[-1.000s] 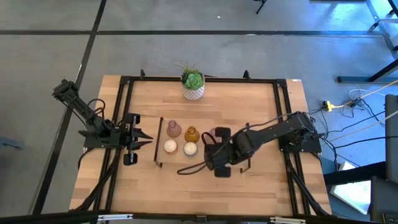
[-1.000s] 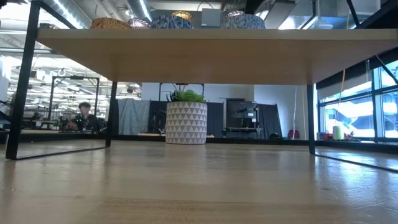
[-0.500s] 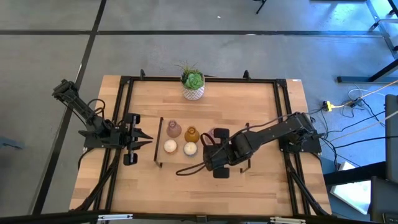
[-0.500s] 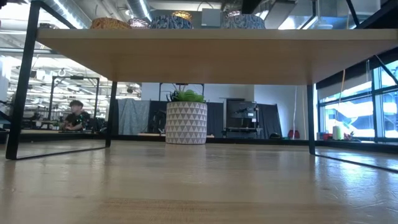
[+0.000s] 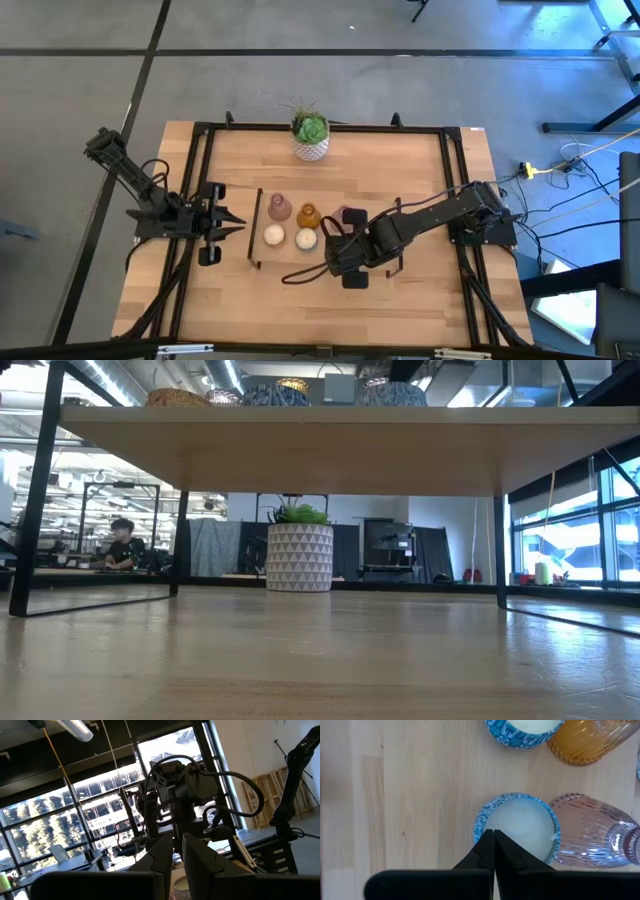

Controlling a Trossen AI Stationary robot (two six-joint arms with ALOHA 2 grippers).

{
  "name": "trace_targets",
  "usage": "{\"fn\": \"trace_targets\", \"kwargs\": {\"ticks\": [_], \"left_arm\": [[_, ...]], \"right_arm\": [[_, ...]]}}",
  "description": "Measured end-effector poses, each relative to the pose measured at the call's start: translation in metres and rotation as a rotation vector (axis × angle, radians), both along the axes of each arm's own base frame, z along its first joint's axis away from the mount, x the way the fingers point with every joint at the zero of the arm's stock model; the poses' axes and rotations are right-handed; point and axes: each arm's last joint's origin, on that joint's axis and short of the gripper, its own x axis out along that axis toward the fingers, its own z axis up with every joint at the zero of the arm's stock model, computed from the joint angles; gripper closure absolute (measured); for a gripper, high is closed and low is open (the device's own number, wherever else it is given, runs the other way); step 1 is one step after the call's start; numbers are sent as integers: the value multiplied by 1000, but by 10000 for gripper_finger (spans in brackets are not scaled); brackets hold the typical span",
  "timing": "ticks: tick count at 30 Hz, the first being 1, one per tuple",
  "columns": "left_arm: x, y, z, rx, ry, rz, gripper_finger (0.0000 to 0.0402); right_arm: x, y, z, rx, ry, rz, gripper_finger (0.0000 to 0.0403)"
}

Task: Pick & Place candle stick holders
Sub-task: Adjust the blue scented candle on the shelf

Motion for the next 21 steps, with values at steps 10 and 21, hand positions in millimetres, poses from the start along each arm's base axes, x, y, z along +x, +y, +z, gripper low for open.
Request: {"fn": "trace_targets", "kwargs": {"ticks": [10, 21], "left_arm": [[0, 0, 0, 0, 0, 0, 365], [0, 0, 0, 1, 0, 0, 365]], "right_arm": [[-1, 1, 0, 34, 17, 10, 403], [-1, 1, 1, -74, -22, -7, 403]]}}
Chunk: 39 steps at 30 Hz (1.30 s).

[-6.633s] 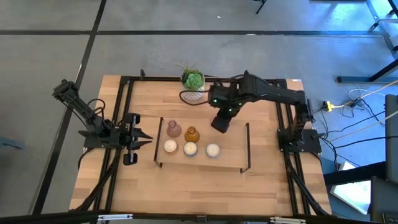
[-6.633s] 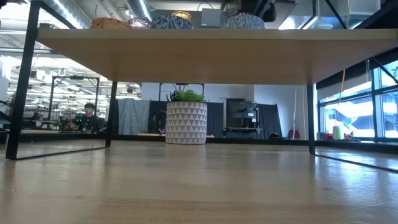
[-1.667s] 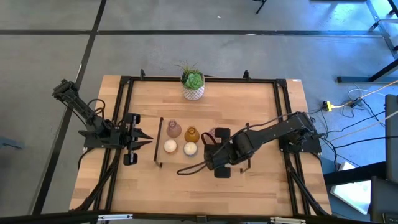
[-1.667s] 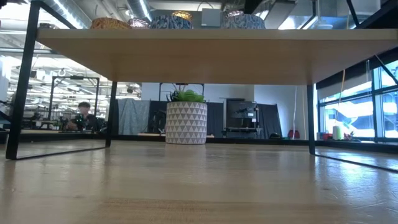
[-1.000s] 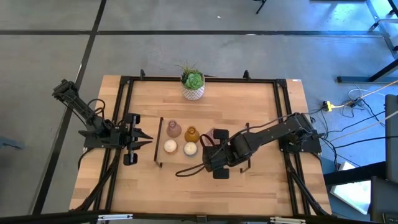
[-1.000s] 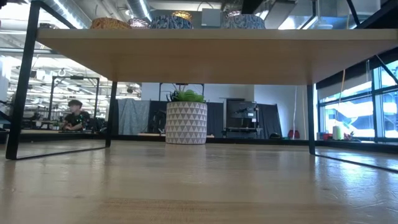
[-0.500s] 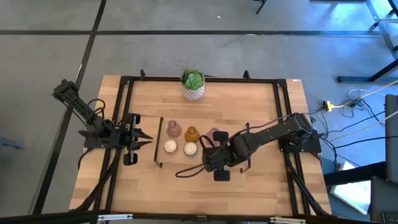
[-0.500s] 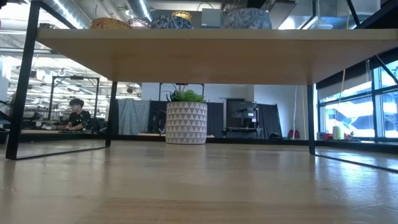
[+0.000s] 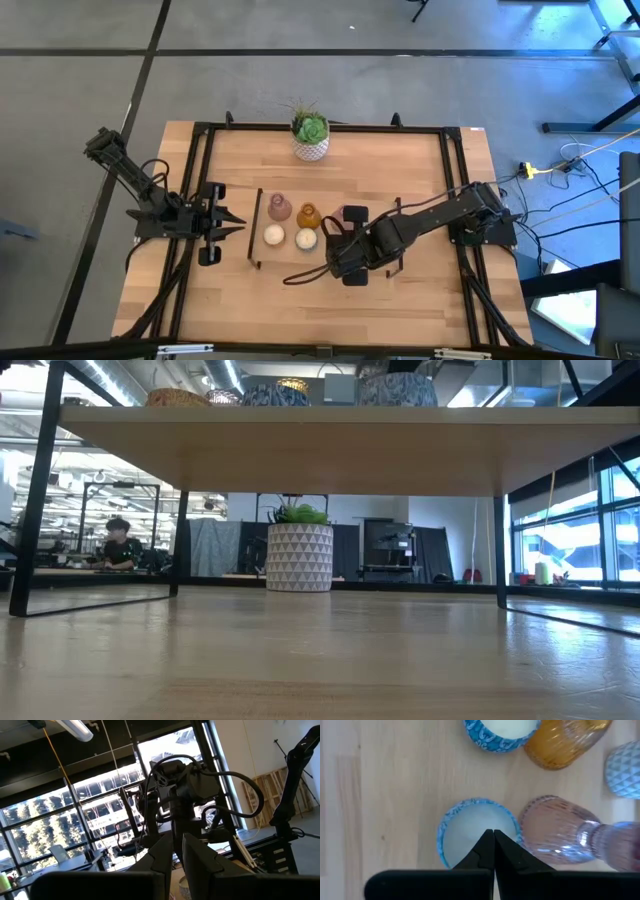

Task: Pick & Place candle stick holders
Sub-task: Adjust the blue scented candle on the shelf

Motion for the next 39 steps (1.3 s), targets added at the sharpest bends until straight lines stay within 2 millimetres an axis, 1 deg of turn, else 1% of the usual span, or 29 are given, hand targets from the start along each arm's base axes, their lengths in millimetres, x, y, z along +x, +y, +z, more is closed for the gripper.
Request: {"fn": "trace_targets", "kwargs": {"ticks": [2, 7, 9, 11, 13, 15, 20, 22, 24, 26, 27, 29, 31, 33, 37, 39], "left_arm": [[0, 0, 0, 0, 0, 0, 365], [0, 0, 0, 0, 0, 0, 365], [0, 0, 0, 1, 0, 1, 365], [0, 0, 0, 0, 0, 0, 365], [0, 0, 0, 0, 0, 0, 365], [0, 0, 0, 0, 0, 0, 365], [0, 0, 0, 0, 0, 0, 365], [0, 0, 0, 0, 0, 0, 365], [0, 0, 0, 0, 0, 0, 365], [0, 0, 0, -4, 1, -1, 365], [0, 0, 0, -7, -1, -2, 365], [0, 0, 1, -17, -6, -5, 365], [0, 0, 1, -19, -6, -8, 365], [0, 0, 1, -19, -6, -11, 365], [0, -1, 1, -5, -14, -39, 365], [0, -1, 1, -2, -16, -45, 365]], "right_arm": [[-3, 3, 4, -22, -1, 22, 403], [-11, 19, 21, -20, -43, 86, 403], [-15, 28, 28, 5, -57, 123, 403], [-20, 37, 28, 46, -36, 174, 403], [-24, 47, 23, 58, -22, 200, 403], [-28, 58, 13, 43, -32, 200, 403], [-43, 89, -23, -74, -119, 185, 403], [-48, 96, -35, -88, -142, 156, 403], [-58, 97, -36, -101, -156, 121, 403], [-65, 96, -29, -107, -235, 98, 403], [-69, 95, -30, -121, -267, 92, 403], [-74, 96, -37, -139, -315, 89, 403], [-81, 92, -43, -131, -358, 86, 403], [-87, 84, -47, -83, -418, 72, 403], [-96, 66, -65, 7, -534, 75, 403], [-100, 62, -67, 48, -600, 86, 403]]}}
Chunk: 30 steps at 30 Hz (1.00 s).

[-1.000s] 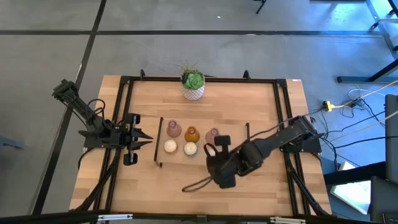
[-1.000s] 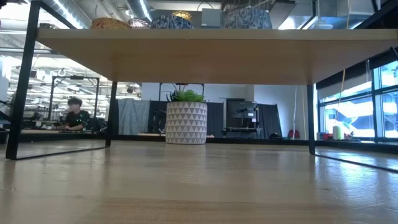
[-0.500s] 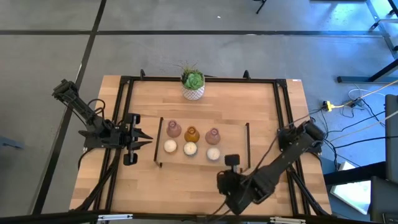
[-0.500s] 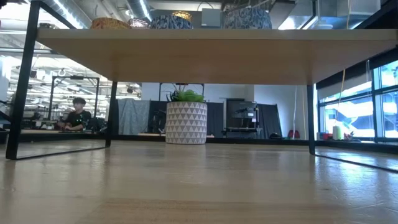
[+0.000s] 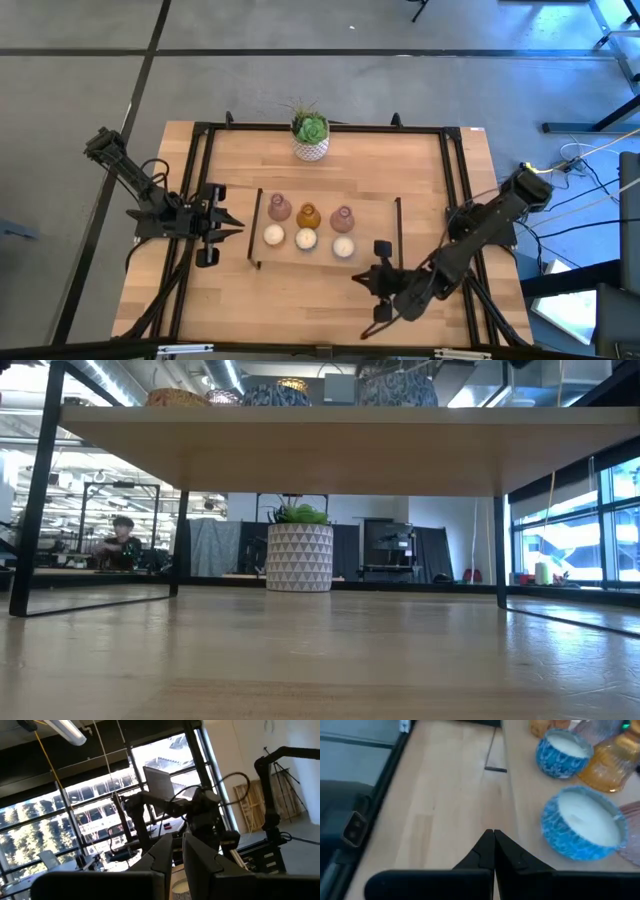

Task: Pick & Place candle stick holders
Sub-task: Adjust the blue scented candle on the shelf

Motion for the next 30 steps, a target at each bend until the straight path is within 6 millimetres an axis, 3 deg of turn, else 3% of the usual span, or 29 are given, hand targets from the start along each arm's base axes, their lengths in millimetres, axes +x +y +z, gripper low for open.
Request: {"fn": "trace_targets", "kwargs": {"ticks": [4, 30], "left_arm": [[0, 0, 0, 0, 0, 1, 365], [0, 0, 0, 0, 1, 1, 365]], "right_arm": [[-2, -6, -8, 19, -18, 18, 403], [12, -23, -11, -26, -68, -54, 403]]}}
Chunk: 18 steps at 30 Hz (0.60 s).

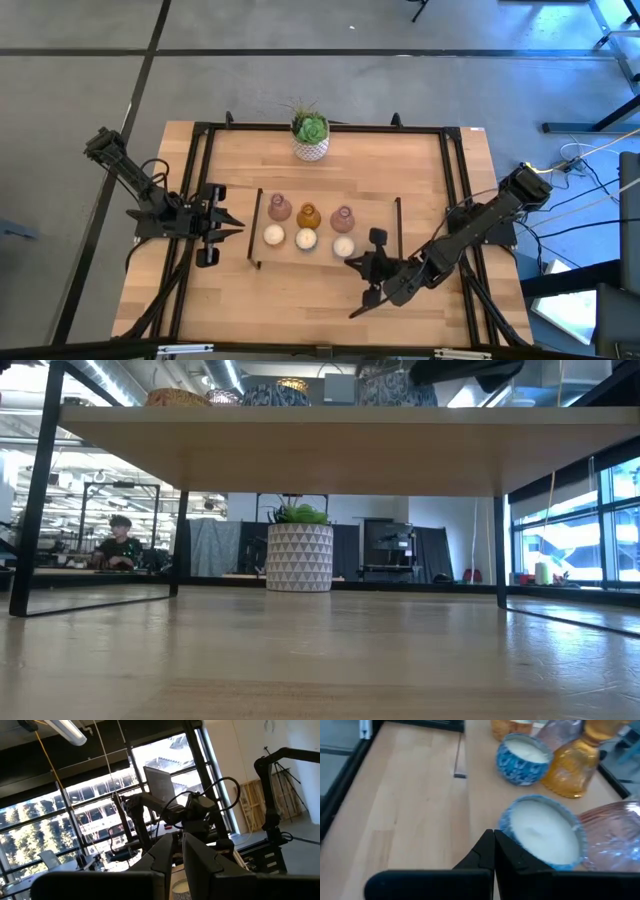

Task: Pick & Place candle stick holders
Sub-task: Adjust the blue scented candle on the shelf

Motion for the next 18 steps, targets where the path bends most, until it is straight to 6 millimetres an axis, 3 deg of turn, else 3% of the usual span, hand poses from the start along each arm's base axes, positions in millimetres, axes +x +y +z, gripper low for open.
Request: {"fn": "trace_targets", "kwargs": {"ticks": [9, 18], "left_arm": [[0, 0, 0, 0, 0, 1, 365], [0, 0, 0, 0, 0, 1, 365]], "right_arm": [[1, -13, -5, 0, 23, -128, 403], [0, -8, -3, 9, 1, -101, 403]]}}
